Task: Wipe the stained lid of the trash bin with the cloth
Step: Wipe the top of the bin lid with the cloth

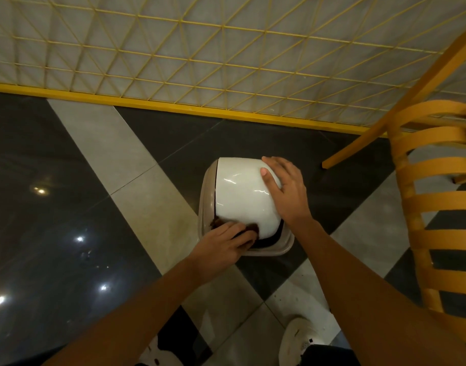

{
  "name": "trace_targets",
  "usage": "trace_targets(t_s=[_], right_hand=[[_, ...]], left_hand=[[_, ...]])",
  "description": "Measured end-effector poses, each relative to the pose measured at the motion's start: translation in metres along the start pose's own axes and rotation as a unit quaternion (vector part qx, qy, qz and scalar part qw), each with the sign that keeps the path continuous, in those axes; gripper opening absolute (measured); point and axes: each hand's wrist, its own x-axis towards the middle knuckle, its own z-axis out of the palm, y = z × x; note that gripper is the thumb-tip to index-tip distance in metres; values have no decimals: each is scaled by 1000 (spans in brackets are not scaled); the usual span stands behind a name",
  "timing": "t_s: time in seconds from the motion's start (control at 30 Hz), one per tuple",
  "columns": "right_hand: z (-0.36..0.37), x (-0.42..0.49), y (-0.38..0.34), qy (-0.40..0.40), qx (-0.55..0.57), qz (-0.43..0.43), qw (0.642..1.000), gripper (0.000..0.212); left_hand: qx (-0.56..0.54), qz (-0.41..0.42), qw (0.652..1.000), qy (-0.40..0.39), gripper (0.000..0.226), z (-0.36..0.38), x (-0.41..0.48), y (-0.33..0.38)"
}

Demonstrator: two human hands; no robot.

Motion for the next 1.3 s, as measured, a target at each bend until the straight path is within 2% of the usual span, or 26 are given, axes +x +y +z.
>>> trace_targets(t_s=[0.17, 0.27, 0.4, 0.47, 0.53, 0.63, 0.67, 0.7, 0.73, 0.8, 0.87, 0.93, 1.1, 1.2, 1.3], right_hand=[[1, 0, -2, 1, -3, -1, 1000, 39], [0, -1, -1, -3, -5, 1, 1000, 40], [0, 0, -2, -1, -2, 9, 1000, 38], [1, -1, -2, -1, -5, 14, 1000, 39], [1, -2, -3, 1, -8, 12, 1000, 39], [1, -2, -3, 0, -10, 12, 1000, 39], [2, -2, -3, -1, -10, 13, 1000, 39], [1, -2, -3, -1, -9, 15, 1000, 39], [2, -2, -3, 0, -8, 17, 1000, 39], [1, -3, -3, 2, -2, 18, 1000, 39], [1, -3, -3, 5, 0, 18, 1000, 39], [2, -3, -4, 8, -4, 18, 1000, 39], [3, -2, -3, 8, -24, 12, 1000, 40], [3, -2, -3, 15, -26, 4, 1000, 39], [3, -3, -3, 17, -21, 7, 1000, 38]], left_hand=[[12, 7, 1000, 1, 63, -1, 16, 3], [-10, -15, 999, 37, 61, -3, 7, 3], [-65, -117, 980, 146, 66, 0, -18, -11], [-85, -194, 966, 150, 82, 1, -16, -16], [-103, -288, 943, 131, 87, -5, 2, -20], [-138, -420, 890, 114, 56, -22, 36, -35], [-171, -452, 869, 108, 53, -27, 44, -41], [-197, -459, 860, 104, 55, -25, 46, -43], [-195, -444, 868, 107, 57, -20, 43, -42], [-148, -378, 910, 89, 60, -7, 29, -28], [-114, -343, 929, 73, 56, 8, 12, -13], [-129, -373, 916, 70, 51, 16, 4, -4], [-214, -432, 871, 91, 57, -7, 39, -26], [-207, -482, 845, 101, 43, -20, 70, -56], [-288, -516, 800, 104, 37, -24, 86, -80]])
